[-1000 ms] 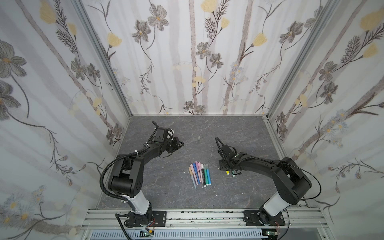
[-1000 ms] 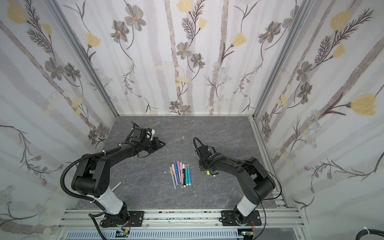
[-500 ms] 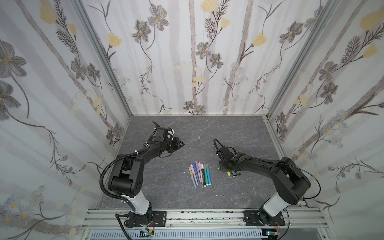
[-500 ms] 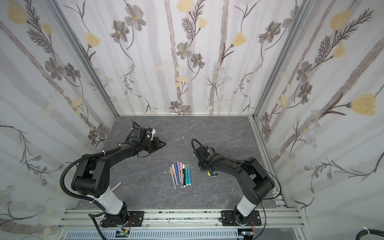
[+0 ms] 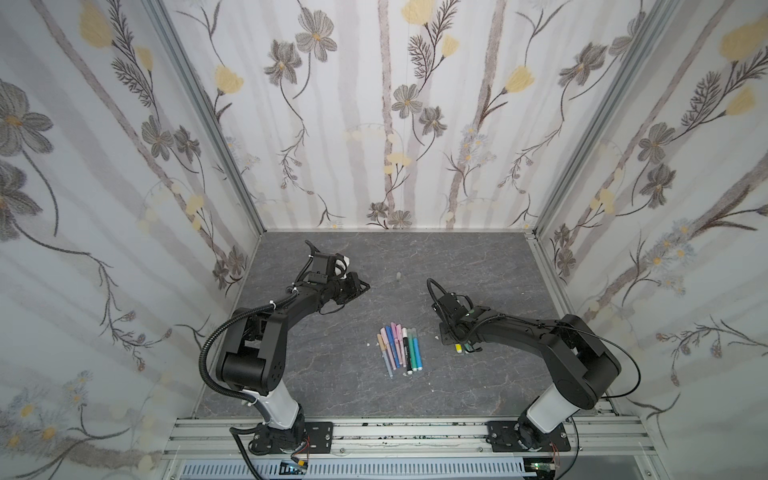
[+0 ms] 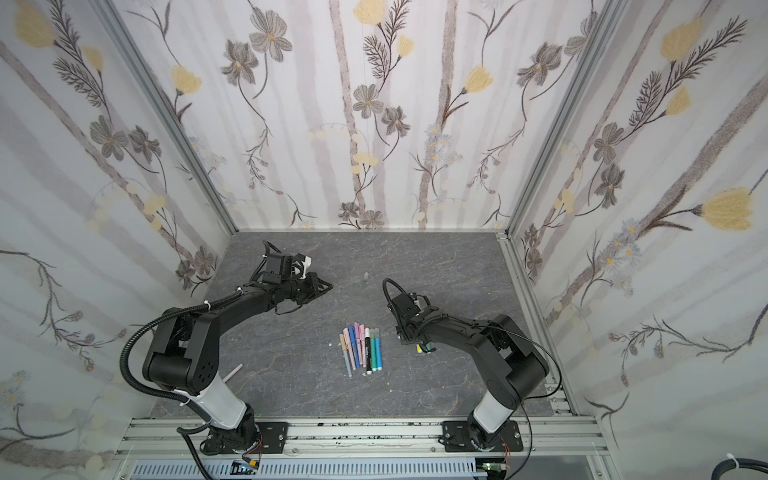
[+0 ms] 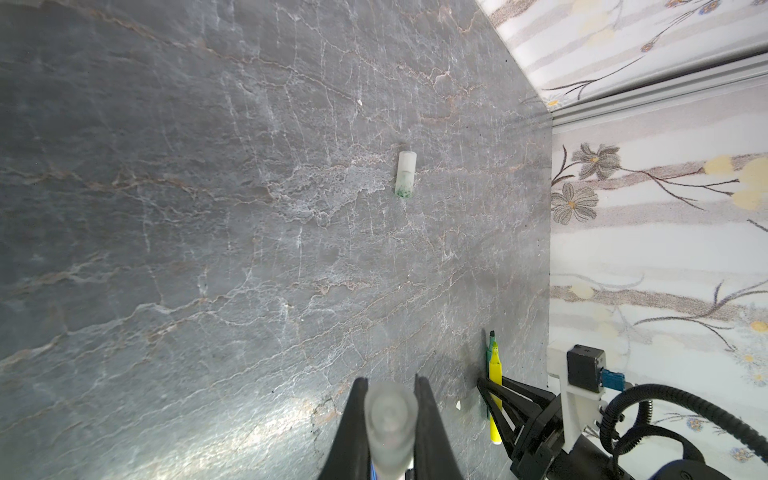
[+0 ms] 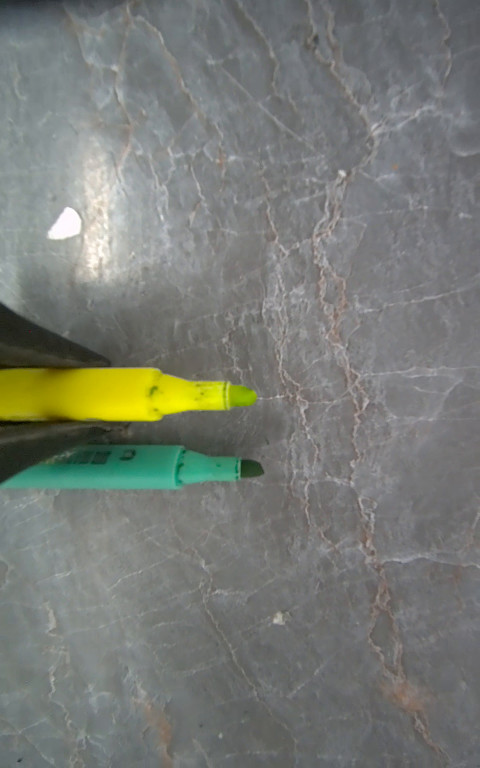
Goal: Open the pen caps
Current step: 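Lower the yellow highlighter by the green marker while the left gripper carries the cap, then open the left gripper to drop the cap beside the other cap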
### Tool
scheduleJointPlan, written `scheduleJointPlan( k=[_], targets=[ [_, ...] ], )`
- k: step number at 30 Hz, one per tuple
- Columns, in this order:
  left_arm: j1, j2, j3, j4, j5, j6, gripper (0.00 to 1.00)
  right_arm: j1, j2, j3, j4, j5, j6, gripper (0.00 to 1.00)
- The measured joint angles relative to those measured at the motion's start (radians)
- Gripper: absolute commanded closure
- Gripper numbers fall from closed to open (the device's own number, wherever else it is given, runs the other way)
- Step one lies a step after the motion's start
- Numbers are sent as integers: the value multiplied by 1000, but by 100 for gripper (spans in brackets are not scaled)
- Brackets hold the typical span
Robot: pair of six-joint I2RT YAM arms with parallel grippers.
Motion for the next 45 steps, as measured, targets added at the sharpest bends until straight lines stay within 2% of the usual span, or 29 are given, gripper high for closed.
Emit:
scheduleJointPlan(
  k=[13, 24, 35, 45],
  targets=[
    [-17, 32, 23, 0, -1, 0, 100, 2, -11, 11, -4, 9, -13, 73],
    [-77, 227, 210, -30, -23, 12, 100, 4, -174, 70, -29, 24, -48, 68],
    [-101, 428, 447, -79, -20, 26, 100, 4, -239, 55, -57, -5, -71, 67],
    [-132, 528, 552, -124, -4, 26, 90, 7, -233, 24, -45, -42, -71, 67]
  ],
)
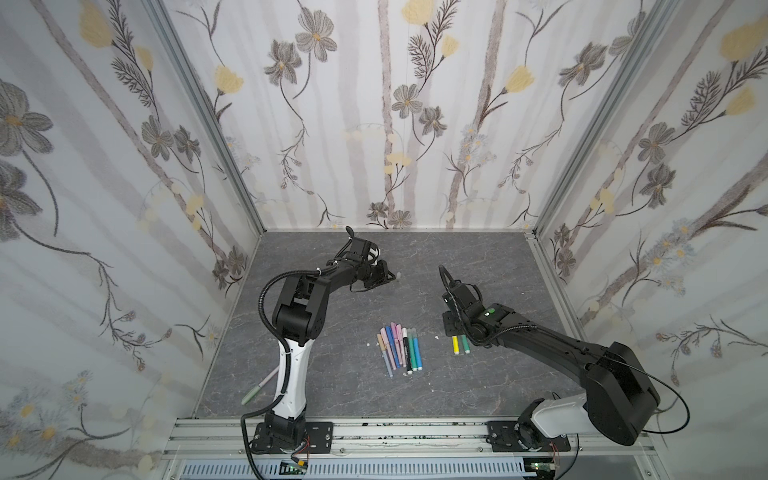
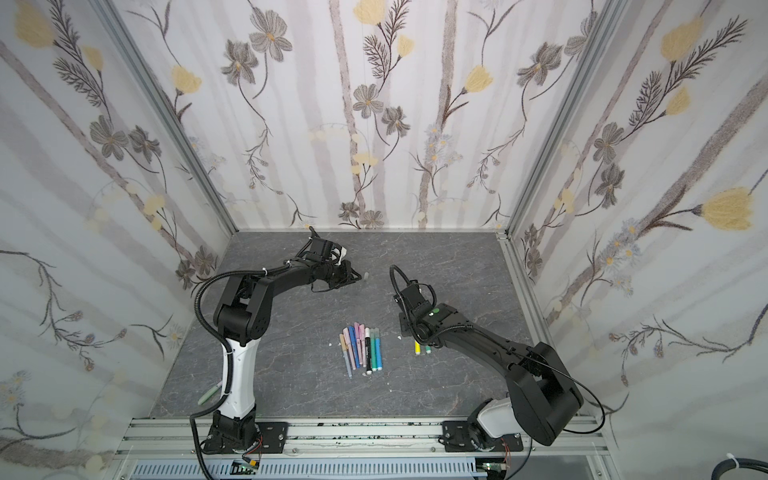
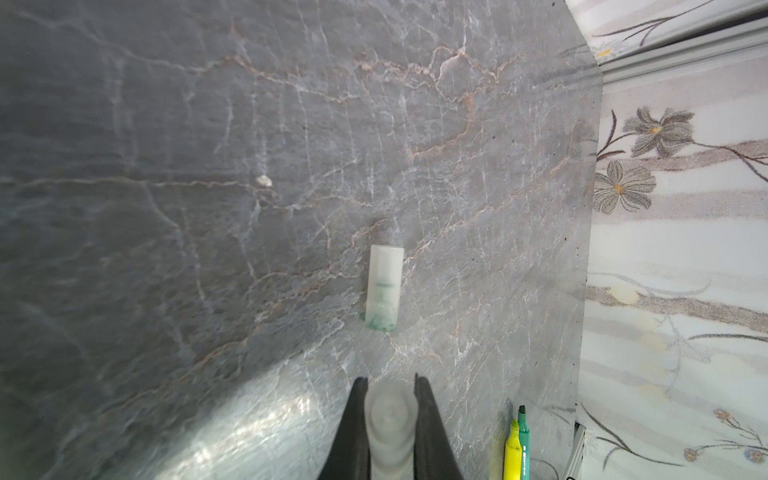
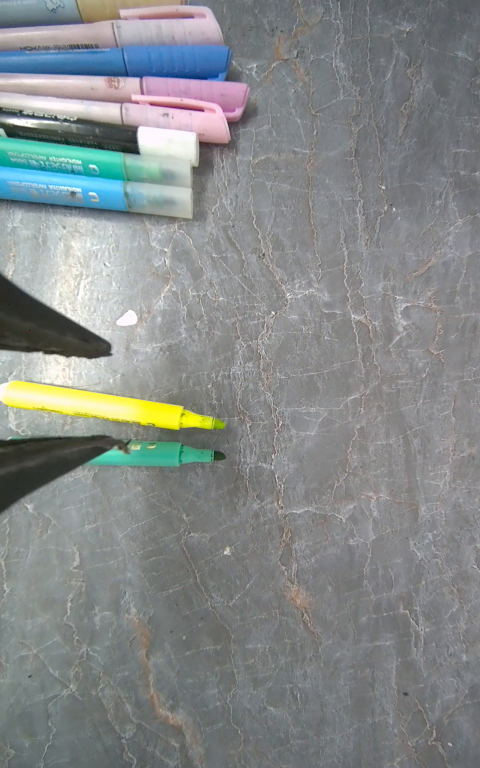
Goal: Open the pen caps
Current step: 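Open the left gripper to drop the cap beside the other cap, then grasp the blue highlighter with the translucent cap using the right gripper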
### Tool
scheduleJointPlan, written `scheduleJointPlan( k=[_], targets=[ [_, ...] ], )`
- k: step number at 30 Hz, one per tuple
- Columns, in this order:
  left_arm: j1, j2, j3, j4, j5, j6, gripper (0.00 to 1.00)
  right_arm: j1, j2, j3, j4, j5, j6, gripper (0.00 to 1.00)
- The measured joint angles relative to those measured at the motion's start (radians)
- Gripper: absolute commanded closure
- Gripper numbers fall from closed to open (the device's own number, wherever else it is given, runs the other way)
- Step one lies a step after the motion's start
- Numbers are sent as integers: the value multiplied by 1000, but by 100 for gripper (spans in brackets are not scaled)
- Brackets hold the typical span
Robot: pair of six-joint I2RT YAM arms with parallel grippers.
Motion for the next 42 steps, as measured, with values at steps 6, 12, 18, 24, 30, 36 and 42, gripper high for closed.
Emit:
scheduleJointPlan(
  k=[6, 12, 18, 24, 30, 36, 42],
  targets=[
    [-1, 31, 21, -19, 5, -1, 84, 5, 10, 0, 6, -6, 0, 67],
    [-1, 52, 39, -26, 9, -1, 79, 13, 23, 0, 7, -6, 0, 67],
    [-1, 62, 49, -28, 9, -1, 76, 35, 43, 3, 12, -17, 2, 65],
    [2, 64, 50, -30, 9, -1, 76, 65, 64, 18, 23, -32, 19, 65],
    [5, 9, 11, -29, 8, -1, 76, 114, 91, 21, 48, -55, 47, 64],
    [25, -161, -122, -18, 8, -1, 76, 185, 146, 31, 92, -111, 99, 63],
    [59, -346, -288, 5, 8, 2, 76, 215, 224, 64, 99, -127, 151, 63]
  ],
)
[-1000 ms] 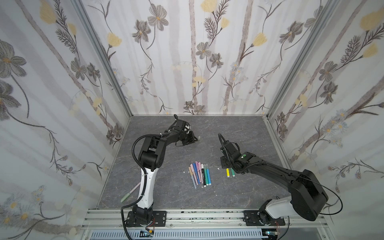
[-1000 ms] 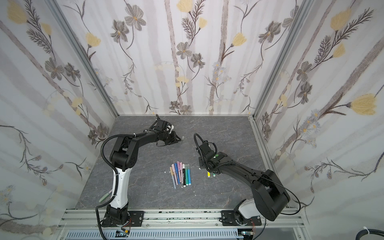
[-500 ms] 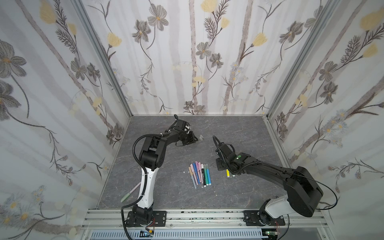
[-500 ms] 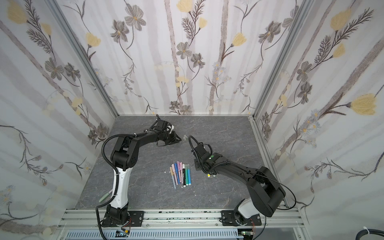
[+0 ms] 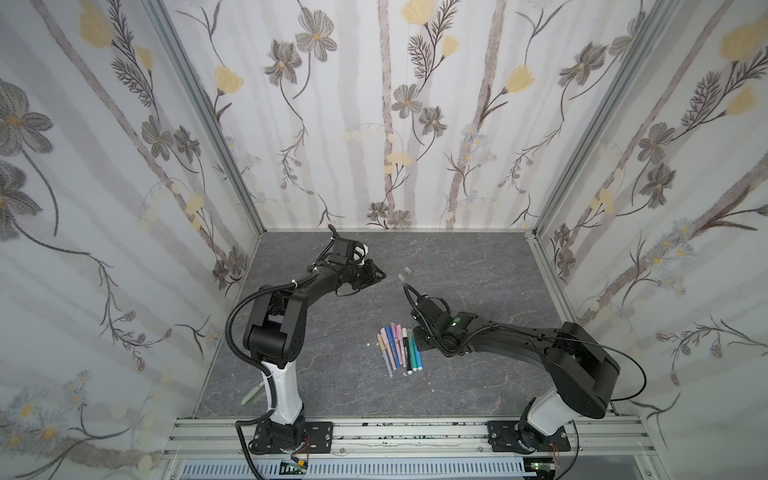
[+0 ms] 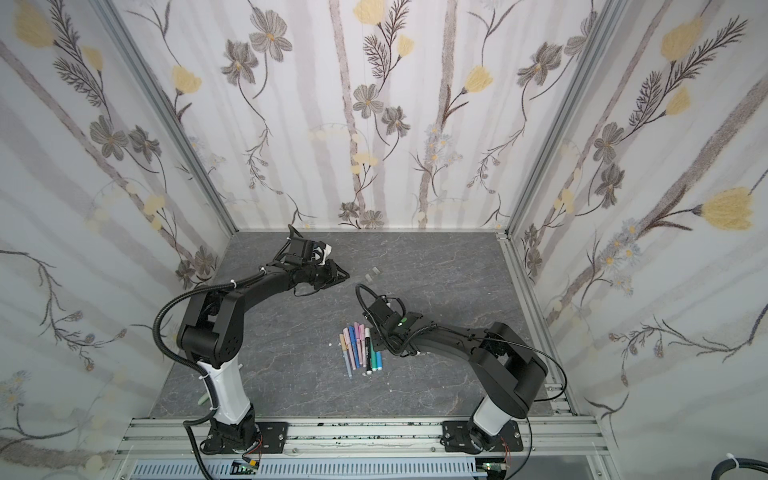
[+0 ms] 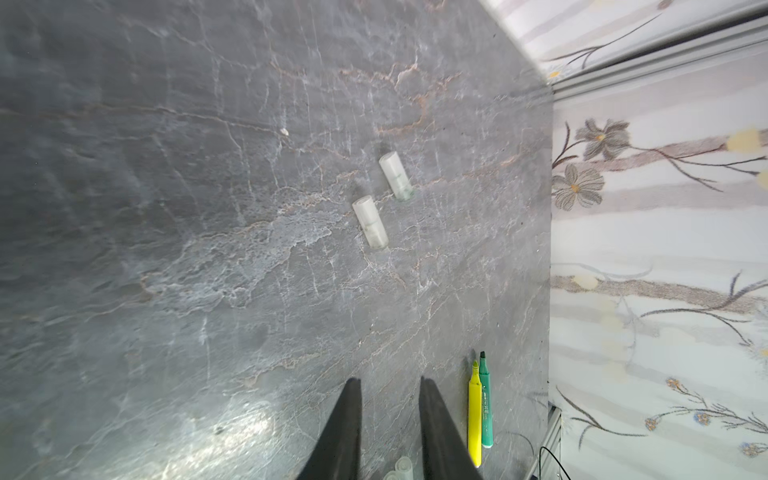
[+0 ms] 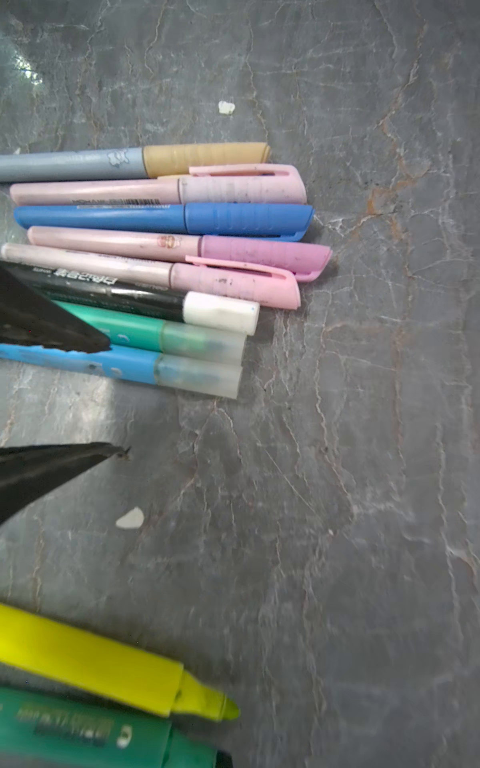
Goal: Open the pen caps
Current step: 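Grasp the blue highlighter with the translucent cap using the right gripper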
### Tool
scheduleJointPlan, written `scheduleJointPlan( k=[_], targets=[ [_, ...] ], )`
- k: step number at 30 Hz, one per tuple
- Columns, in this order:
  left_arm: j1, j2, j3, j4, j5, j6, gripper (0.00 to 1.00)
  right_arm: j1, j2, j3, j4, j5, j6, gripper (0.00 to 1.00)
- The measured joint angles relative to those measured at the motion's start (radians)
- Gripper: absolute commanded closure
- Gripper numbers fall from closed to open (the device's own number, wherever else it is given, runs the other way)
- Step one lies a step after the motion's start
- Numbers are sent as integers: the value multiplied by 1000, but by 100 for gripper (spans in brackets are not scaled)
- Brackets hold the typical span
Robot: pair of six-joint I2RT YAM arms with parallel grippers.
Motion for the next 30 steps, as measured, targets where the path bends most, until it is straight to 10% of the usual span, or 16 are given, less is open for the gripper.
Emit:
scheduleJointPlan(
  k=[30],
  targets=[
    [38, -180, -160, 5, 4, 17, 75, 32, 45, -73, 64, 29, 85, 82]
  ],
)
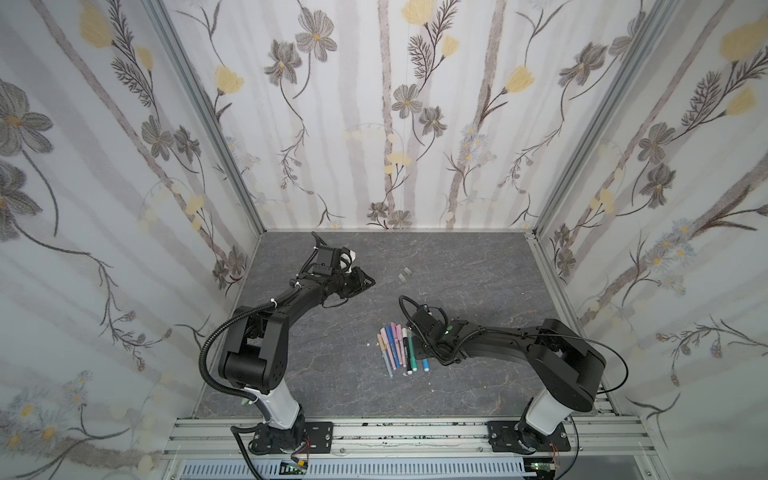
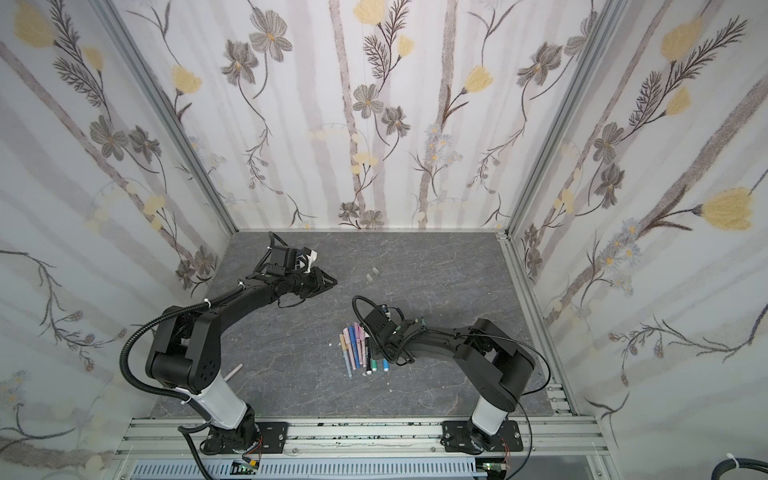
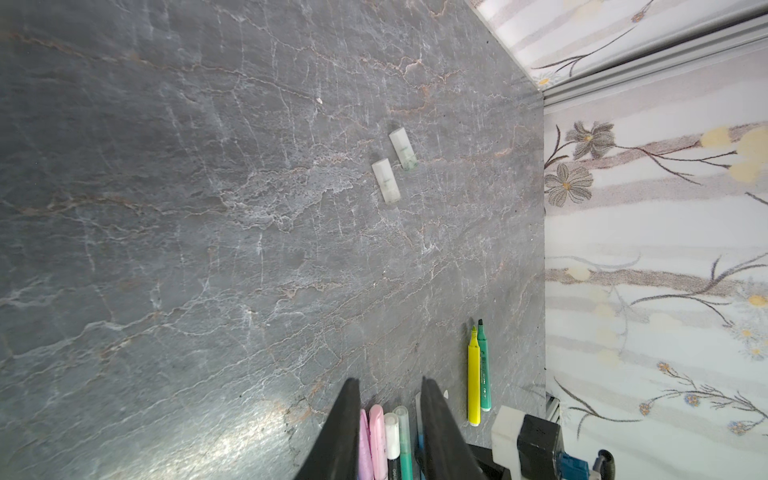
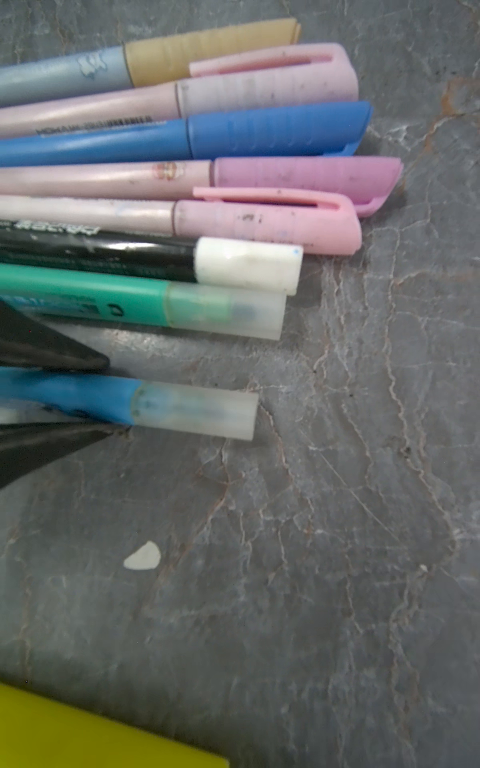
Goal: Open the pen caps
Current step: 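Grasp the blue highlighter with the translucent cap using the right gripper, then lift the blue highlighter toward the left gripper while the left gripper reaches over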
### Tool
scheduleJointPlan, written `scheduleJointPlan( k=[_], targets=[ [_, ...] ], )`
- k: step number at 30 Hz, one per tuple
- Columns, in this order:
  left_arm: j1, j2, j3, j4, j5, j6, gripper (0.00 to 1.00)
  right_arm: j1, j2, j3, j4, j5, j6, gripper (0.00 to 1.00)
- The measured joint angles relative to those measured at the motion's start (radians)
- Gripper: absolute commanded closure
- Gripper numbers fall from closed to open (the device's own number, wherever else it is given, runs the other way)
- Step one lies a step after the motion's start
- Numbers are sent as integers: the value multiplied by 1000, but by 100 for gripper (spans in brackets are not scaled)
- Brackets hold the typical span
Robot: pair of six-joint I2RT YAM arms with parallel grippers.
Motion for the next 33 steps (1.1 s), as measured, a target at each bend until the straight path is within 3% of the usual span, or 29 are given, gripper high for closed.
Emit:
scheduleJointPlan(
  k=[11, 18, 24, 33],
  targets=[
    [-73, -40, 6, -46, 16, 15, 74, -26, -92, -37, -19, -88, -29, 92],
    [-198, -62, -23, -36, 77, -3, 73, -163, -274, -73, 0, -173, -119, 92],
    [-264, -78, -60, 86, 157, -90, 71, -276, -365, -97, 36, -265, -188, 93],
    [-337, -2, -42, 218, 192, -185, 69, -290, -382, -60, 89, -341, -240, 94]
  ],
)
